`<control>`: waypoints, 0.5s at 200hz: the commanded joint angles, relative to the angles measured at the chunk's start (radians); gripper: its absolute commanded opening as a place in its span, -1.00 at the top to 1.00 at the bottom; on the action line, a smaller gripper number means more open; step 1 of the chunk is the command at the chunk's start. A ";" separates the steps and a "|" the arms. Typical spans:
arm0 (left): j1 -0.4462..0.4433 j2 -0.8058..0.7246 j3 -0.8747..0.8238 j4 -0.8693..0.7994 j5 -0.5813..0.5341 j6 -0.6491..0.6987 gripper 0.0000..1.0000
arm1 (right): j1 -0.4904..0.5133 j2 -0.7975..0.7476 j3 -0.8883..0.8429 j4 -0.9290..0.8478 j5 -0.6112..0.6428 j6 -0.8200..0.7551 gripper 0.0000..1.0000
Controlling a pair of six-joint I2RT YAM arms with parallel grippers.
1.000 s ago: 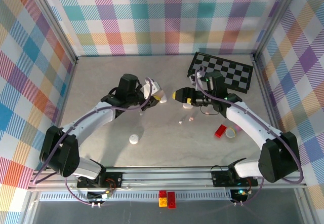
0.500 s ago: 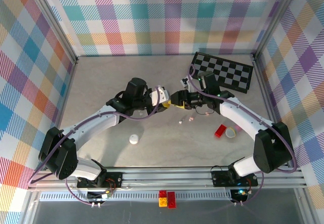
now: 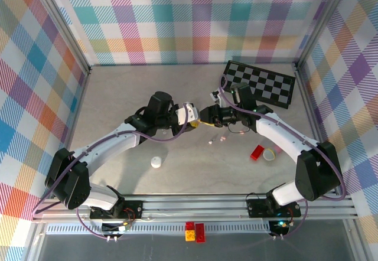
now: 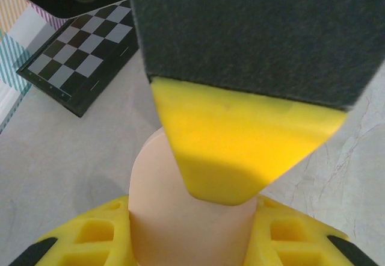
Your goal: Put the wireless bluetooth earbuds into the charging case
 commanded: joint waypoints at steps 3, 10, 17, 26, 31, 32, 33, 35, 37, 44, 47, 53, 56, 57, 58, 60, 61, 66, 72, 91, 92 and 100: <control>-0.016 -0.035 0.018 -0.003 0.019 0.020 0.46 | 0.002 0.022 0.027 0.000 -0.015 0.009 0.21; -0.016 -0.035 0.017 -0.003 0.019 0.019 0.46 | 0.003 0.023 0.028 -0.002 -0.016 0.008 0.23; -0.017 -0.034 0.018 -0.005 0.021 0.022 0.46 | 0.003 0.023 0.030 -0.005 -0.019 0.006 0.28; -0.017 -0.033 0.020 -0.010 0.019 0.025 0.44 | 0.002 0.021 0.028 -0.011 -0.020 0.001 0.34; -0.017 -0.033 0.019 -0.011 0.018 0.026 0.43 | 0.002 0.017 0.027 -0.015 -0.015 -0.002 0.39; -0.017 -0.033 0.019 -0.011 0.017 0.026 0.42 | 0.002 0.016 0.027 -0.016 -0.013 -0.004 0.39; -0.017 -0.033 0.018 -0.011 0.016 0.026 0.42 | 0.003 0.015 0.027 -0.016 -0.012 -0.004 0.40; -0.017 -0.034 0.018 -0.011 0.015 0.026 0.41 | 0.003 0.013 0.025 -0.017 -0.010 -0.005 0.42; -0.017 -0.034 0.018 -0.011 0.015 0.026 0.40 | 0.002 0.011 0.024 -0.018 -0.007 -0.006 0.45; -0.017 -0.036 0.015 -0.009 0.013 0.024 0.33 | 0.002 0.003 0.021 -0.020 0.002 -0.010 0.50; -0.017 -0.036 0.015 -0.006 0.012 0.022 0.29 | 0.002 -0.001 0.019 -0.020 0.006 -0.010 0.52; -0.017 -0.038 0.013 0.000 0.011 0.017 0.23 | 0.002 -0.009 0.015 -0.021 0.012 -0.013 0.54; -0.017 -0.039 0.010 0.005 0.009 0.012 0.20 | 0.002 -0.014 0.014 -0.019 0.014 -0.014 0.55; -0.017 -0.039 0.010 0.006 0.009 0.011 0.19 | 0.002 -0.015 0.013 -0.020 0.016 -0.015 0.55; -0.017 -0.039 0.009 0.007 0.009 0.011 0.17 | 0.002 -0.017 0.013 -0.019 0.017 -0.015 0.55; -0.017 -0.040 0.009 0.010 0.008 0.007 0.11 | 0.002 -0.020 0.012 -0.019 0.017 -0.016 0.55; -0.017 -0.040 0.008 0.011 0.008 0.006 0.06 | 0.002 -0.020 0.011 -0.019 0.019 -0.016 0.56; -0.017 -0.043 0.002 0.024 0.006 -0.003 -0.09 | 0.001 -0.029 0.008 -0.016 0.022 -0.016 0.57; -0.017 -0.048 -0.008 0.050 0.004 -0.020 -0.22 | 0.000 -0.040 0.006 -0.014 0.025 -0.017 0.60; -0.011 -0.071 -0.061 0.167 -0.001 -0.083 -0.76 | -0.016 -0.089 -0.014 0.005 0.051 -0.001 0.70; -0.010 -0.073 -0.065 0.175 -0.001 -0.089 -0.79 | -0.017 -0.092 -0.016 0.008 0.051 0.001 0.70; -0.004 -0.087 -0.093 0.244 0.003 -0.132 -1.00 | -0.029 -0.113 -0.026 0.024 0.042 0.011 0.69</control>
